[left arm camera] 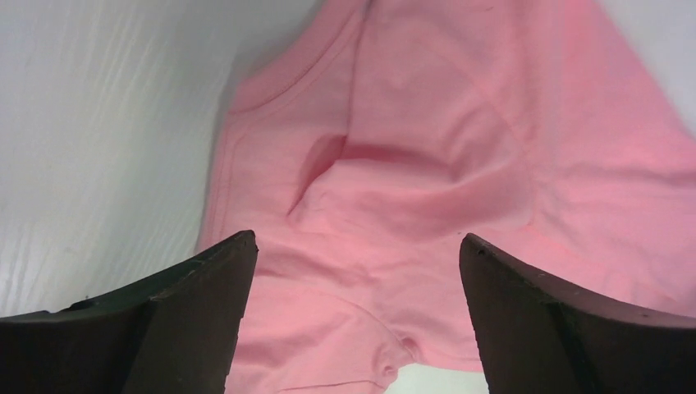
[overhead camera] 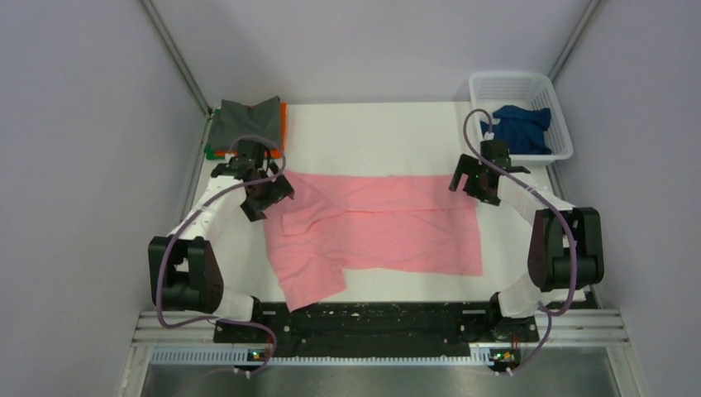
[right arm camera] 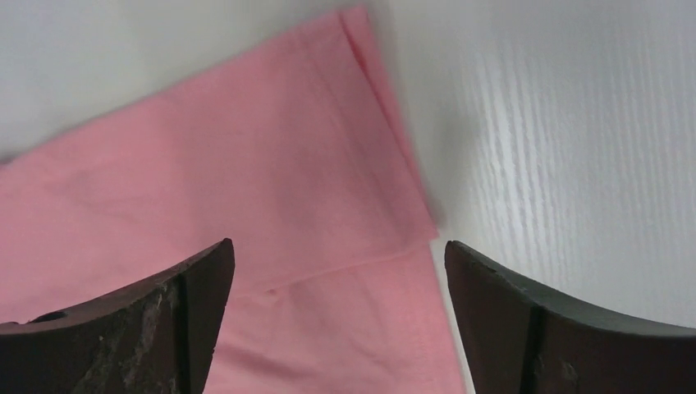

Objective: Fold and stack the t-shirts
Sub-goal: Fold the flattened tshirt in 1/3 of the way

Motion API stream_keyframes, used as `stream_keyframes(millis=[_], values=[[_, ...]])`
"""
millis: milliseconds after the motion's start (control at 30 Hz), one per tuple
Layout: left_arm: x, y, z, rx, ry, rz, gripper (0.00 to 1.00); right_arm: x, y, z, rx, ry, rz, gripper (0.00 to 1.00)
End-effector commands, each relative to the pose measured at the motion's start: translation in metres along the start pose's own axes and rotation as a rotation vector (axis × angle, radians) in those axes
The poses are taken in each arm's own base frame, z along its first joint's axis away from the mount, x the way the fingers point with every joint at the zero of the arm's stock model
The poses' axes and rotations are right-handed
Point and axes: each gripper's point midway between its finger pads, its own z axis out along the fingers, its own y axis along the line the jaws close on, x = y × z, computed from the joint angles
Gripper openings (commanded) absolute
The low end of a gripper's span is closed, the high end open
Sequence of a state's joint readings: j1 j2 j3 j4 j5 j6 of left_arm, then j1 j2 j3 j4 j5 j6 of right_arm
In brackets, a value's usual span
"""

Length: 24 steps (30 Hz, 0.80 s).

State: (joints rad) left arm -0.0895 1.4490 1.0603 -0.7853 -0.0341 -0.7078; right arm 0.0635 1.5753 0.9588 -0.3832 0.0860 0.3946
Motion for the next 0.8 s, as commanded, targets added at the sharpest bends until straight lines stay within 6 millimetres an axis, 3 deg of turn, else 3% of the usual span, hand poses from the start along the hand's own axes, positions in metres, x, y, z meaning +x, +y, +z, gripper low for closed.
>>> stream_keyframes(millis=[0,133,233,400,567,700,767], values=[[-0.041,-0.056,-0.023,0.214,-0.120,0.024,0.99,-0.047,0.061,-0.028,-0.276,-0.138,-0.039,0.99],[-0.036,-0.097,0.000,0.334,-0.034,0.062,0.99,-0.041,0.094,-0.012,-0.355,-0.125,-0.052,0.99],[-0.037,-0.111,0.028,0.321,0.010,0.083,0.99,-0.041,0.110,0.005,-0.362,-0.122,-0.063,0.99],[-0.059,-0.115,0.079,0.233,-0.012,0.093,0.99,-0.046,0.096,0.039,-0.240,-0.139,-0.026,0.99],[-0.076,-0.115,0.116,0.156,-0.012,0.094,0.99,-0.050,0.065,0.076,-0.028,-0.140,0.006,0.99],[-0.088,-0.116,0.135,0.114,0.017,0.084,0.99,-0.057,0.053,0.091,0.035,-0.130,0.042,0.99],[-0.097,-0.119,0.143,0.117,0.016,0.069,0.99,-0.070,0.052,0.093,0.032,-0.145,0.062,0.99]])
